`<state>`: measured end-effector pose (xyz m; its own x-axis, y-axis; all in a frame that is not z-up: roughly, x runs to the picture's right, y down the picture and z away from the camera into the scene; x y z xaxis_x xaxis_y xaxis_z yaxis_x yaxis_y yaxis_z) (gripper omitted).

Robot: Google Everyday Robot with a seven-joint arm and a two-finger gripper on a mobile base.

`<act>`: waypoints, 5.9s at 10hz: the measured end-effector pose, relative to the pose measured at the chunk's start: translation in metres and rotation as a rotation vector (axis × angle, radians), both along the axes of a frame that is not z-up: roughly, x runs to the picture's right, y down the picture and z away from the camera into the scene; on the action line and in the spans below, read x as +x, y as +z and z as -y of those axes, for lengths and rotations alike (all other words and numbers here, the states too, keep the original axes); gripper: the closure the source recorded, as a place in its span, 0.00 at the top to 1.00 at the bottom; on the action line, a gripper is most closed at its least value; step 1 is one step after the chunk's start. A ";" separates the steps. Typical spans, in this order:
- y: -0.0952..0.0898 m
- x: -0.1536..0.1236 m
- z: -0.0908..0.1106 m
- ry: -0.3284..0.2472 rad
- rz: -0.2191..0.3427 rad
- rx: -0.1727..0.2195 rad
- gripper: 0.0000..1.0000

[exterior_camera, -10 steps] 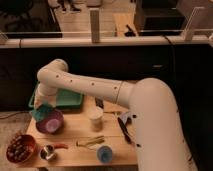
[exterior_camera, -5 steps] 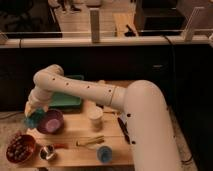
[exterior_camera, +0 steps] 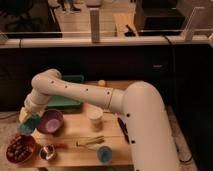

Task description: Place sponge in red bowl

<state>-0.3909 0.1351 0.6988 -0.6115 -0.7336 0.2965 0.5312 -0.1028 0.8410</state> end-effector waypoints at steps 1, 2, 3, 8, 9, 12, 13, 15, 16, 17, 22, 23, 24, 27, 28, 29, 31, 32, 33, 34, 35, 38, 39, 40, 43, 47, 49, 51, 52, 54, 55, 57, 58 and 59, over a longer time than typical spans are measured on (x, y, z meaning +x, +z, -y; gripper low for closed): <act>-0.004 -0.005 -0.005 -0.013 0.024 0.002 0.00; -0.007 -0.008 -0.009 -0.022 0.038 0.003 0.00; -0.011 -0.012 -0.013 -0.033 0.054 0.005 0.00; -0.020 -0.022 -0.032 -0.086 0.112 0.049 0.00; -0.019 -0.023 -0.037 -0.098 0.124 0.055 0.00; -0.022 -0.028 -0.051 -0.144 0.179 0.064 0.00; -0.023 -0.029 -0.054 -0.156 0.191 0.064 0.04; -0.024 -0.032 -0.059 -0.182 0.215 0.066 0.22; -0.024 -0.033 -0.060 -0.194 0.222 0.069 0.31; -0.023 -0.035 -0.061 -0.210 0.227 0.077 0.44; -0.018 -0.039 -0.059 -0.232 0.216 0.084 0.80; -0.017 -0.039 -0.058 -0.232 0.213 0.082 0.80; -0.015 -0.039 -0.058 -0.232 0.209 0.080 0.80; -0.008 -0.037 -0.056 -0.232 0.173 0.073 0.80; -0.006 -0.037 -0.056 -0.231 0.165 0.069 0.80; -0.004 -0.038 -0.054 -0.230 0.158 0.064 0.80; 0.001 -0.039 -0.051 -0.229 0.146 0.053 0.80; 0.003 -0.039 -0.050 -0.229 0.142 0.049 0.80; 0.004 -0.039 -0.050 -0.231 0.140 0.047 0.80; 0.003 -0.040 -0.051 -0.232 0.141 0.047 0.80; 0.003 -0.040 -0.051 -0.232 0.141 0.047 0.80; 0.003 -0.040 -0.051 -0.232 0.141 0.047 0.80; 0.003 -0.040 -0.051 -0.232 0.141 0.047 0.80; 0.004 -0.040 -0.051 -0.231 0.141 0.047 0.80; 0.004 -0.040 -0.051 -0.232 0.141 0.046 0.80; 0.004 -0.039 -0.051 -0.231 0.141 0.046 0.80; 0.004 -0.039 -0.051 -0.231 0.140 0.046 0.80; 0.004 -0.039 -0.051 -0.231 0.140 0.046 0.80; 0.004 -0.039 -0.051 -0.231 0.140 0.047 0.80; 0.004 -0.039 -0.051 -0.231 0.140 0.047 0.80; 0.004 -0.039 -0.051 -0.231 0.140 0.047 0.80; 0.004 -0.039 -0.051 -0.231 0.140 0.047 0.80; 0.004 -0.039 -0.051 -0.231 0.140 0.046 0.80; 0.004 -0.039 -0.051 -0.232 0.141 0.046 0.80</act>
